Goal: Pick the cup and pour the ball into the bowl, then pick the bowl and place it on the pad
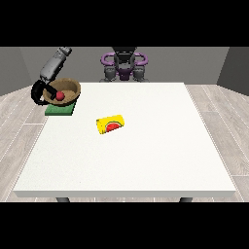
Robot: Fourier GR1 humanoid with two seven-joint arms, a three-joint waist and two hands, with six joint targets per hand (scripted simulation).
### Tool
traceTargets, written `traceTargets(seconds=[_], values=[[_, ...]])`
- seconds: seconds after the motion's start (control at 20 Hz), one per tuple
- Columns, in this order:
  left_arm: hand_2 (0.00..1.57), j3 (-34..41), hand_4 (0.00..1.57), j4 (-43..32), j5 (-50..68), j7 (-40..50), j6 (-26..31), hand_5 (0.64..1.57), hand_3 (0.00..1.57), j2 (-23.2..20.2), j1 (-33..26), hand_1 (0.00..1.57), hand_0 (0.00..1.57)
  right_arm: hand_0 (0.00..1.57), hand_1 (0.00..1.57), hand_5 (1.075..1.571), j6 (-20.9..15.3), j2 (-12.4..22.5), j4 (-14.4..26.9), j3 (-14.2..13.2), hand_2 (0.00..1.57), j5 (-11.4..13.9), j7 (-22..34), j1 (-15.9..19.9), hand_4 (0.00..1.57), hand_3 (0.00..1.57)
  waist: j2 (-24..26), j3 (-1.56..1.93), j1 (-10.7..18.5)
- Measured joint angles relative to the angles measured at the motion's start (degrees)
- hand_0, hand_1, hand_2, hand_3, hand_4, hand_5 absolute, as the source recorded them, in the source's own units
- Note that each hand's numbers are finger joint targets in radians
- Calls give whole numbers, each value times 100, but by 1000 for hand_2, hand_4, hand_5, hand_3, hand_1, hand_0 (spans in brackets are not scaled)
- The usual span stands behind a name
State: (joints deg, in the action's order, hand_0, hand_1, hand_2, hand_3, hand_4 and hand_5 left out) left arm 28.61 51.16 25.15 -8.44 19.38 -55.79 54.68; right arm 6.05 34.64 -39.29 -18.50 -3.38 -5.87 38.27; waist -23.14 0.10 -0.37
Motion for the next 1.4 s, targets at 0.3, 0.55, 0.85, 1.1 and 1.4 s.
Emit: traceTargets(seconds=[0.3,0.55,0.85,1.1,1.4], values=[[0,45,0,536,224,298,-174,1531,0,-41,97,0,0,1571,1571,1563,204,437,644,-218,1571,30,-582,176,1269,593,-317,4,97],[0,51,0,641,326,439,-210,1532,0,-37,16,0,0,1571,1571,1568,455,754,919,-293,1571,16,-546,341,1240,880,-224,-1,104],[0,-61,0,422,239,181,-102,1530,0,144,-221,0,0,1571,1571,1571,472,736,823,-98,1571,152,-193,459,1229,1290,89,-10,108],[0,-138,0,488,207,148,-193,1525,0,227,-235,0,0,1571,1571,1570,345,499,925,-73,1571,170,-212,513,1135,1188,55,-6,133],[0,-31,0,525,288,155,-191,1521,0,106,-288,0,0,1571,1571,1561,435,381,1290,-313,1571,-71,-214,381,504,1571,-20,-2,97]])
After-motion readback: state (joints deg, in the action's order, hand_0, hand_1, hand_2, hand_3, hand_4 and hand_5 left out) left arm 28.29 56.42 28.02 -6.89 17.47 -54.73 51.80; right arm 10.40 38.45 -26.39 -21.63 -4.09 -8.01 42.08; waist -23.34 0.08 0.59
